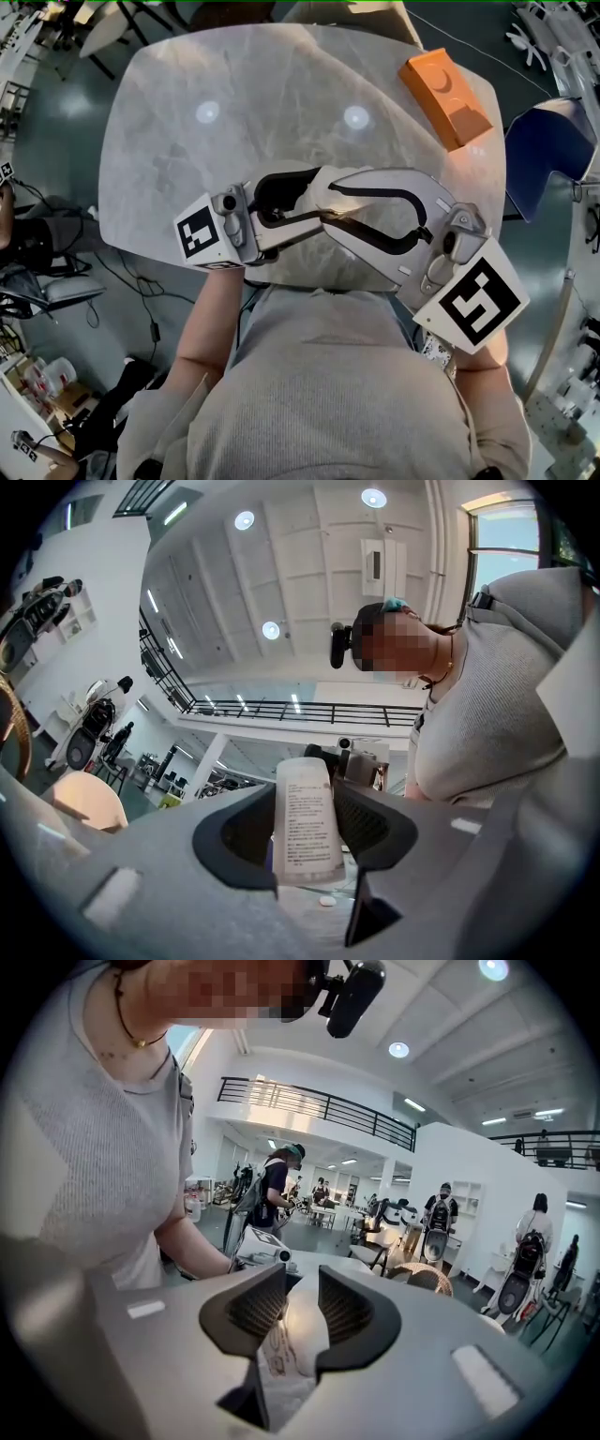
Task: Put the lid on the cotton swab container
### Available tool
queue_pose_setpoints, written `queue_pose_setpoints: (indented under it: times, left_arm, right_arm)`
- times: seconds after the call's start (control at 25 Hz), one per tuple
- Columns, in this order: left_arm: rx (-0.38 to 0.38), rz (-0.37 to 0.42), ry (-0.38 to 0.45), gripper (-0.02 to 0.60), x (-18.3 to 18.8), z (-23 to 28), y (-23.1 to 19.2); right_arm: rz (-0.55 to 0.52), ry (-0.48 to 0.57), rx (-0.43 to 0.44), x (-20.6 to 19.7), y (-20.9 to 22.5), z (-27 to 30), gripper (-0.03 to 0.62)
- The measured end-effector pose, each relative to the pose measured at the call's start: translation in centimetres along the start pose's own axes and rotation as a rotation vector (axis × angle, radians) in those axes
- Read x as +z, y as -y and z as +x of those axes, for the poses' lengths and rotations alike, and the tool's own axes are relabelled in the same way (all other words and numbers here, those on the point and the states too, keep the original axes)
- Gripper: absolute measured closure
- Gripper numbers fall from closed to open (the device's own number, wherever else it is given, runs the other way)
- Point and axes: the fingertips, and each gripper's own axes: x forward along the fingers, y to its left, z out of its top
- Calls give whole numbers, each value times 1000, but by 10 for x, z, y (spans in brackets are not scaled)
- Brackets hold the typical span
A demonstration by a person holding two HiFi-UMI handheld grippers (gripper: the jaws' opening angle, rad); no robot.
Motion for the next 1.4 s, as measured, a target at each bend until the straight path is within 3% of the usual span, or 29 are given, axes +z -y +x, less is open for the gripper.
queue_pose_setpoints:
  times: [0.44, 0.84, 1.08, 1.4]
  left_arm:
    - [24, -10, -1, 390, 0, -2, -3]
    - [3, -5, 46, 388, 12, -4, 0]
    - [12, -2, 53, 388, 14, -9, -4]
    - [9, 3, 61, 388, 17, -14, -4]
  right_arm:
    - [-9, -62, 26, 0, -2, 7, 476]
    - [36, 34, 22, 14, 1, 1, 474]
    - [40, 35, -16, 10, 17, -10, 440]
    - [88, 4, 44, -15, 23, -17, 360]
